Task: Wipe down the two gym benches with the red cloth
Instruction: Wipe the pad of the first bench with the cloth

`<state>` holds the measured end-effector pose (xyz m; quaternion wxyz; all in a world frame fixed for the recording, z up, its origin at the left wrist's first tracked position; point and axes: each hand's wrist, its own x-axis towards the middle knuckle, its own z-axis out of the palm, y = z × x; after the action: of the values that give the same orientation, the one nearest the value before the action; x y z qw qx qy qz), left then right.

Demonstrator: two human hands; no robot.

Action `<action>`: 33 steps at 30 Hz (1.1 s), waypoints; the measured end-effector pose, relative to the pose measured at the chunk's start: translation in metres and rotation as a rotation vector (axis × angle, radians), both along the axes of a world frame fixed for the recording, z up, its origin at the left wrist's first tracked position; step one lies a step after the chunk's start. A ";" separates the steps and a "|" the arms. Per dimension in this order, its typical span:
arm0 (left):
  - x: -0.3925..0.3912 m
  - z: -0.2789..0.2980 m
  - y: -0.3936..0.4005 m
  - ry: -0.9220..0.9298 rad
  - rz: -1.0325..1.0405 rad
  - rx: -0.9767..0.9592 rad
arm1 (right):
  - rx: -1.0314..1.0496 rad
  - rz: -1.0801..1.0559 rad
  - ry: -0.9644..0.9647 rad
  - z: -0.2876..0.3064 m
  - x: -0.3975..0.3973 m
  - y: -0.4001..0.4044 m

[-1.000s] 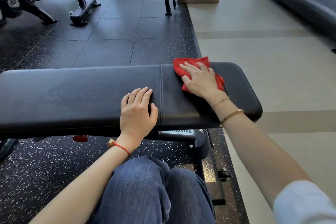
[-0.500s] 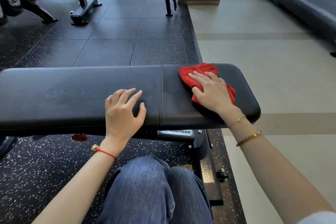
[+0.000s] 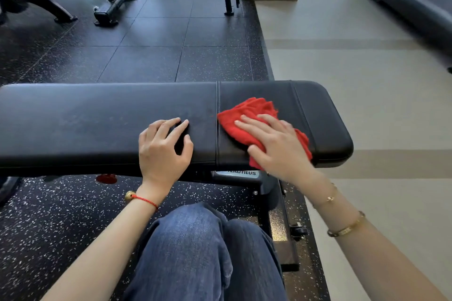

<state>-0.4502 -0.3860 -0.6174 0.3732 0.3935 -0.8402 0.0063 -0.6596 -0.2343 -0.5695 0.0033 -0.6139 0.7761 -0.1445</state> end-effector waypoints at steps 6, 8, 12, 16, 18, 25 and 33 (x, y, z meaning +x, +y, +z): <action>-0.001 0.002 0.002 -0.006 0.008 -0.008 | 0.053 -0.282 -0.049 0.008 -0.054 -0.052; -0.002 0.001 0.002 -0.002 0.008 -0.015 | 0.072 -0.274 -0.042 0.008 -0.043 -0.074; -0.001 0.000 0.001 0.001 0.013 -0.022 | 0.067 -0.099 -0.009 0.003 0.008 -0.083; -0.001 0.000 0.000 -0.002 0.013 -0.023 | 0.008 0.048 0.000 -0.002 0.029 -0.040; -0.001 -0.001 0.000 0.000 0.010 -0.021 | -0.006 0.024 -0.007 -0.001 0.014 -0.026; -0.002 0.000 0.001 0.007 0.020 0.002 | 0.083 -0.253 -0.069 0.010 -0.040 -0.090; 0.000 -0.002 -0.002 0.018 0.018 -0.016 | 0.049 0.023 -0.010 0.001 0.037 -0.089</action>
<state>-0.4501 -0.3876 -0.6194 0.3838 0.3983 -0.8330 0.0128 -0.6224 -0.3237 -0.5683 0.0238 -0.6219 0.7721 -0.1282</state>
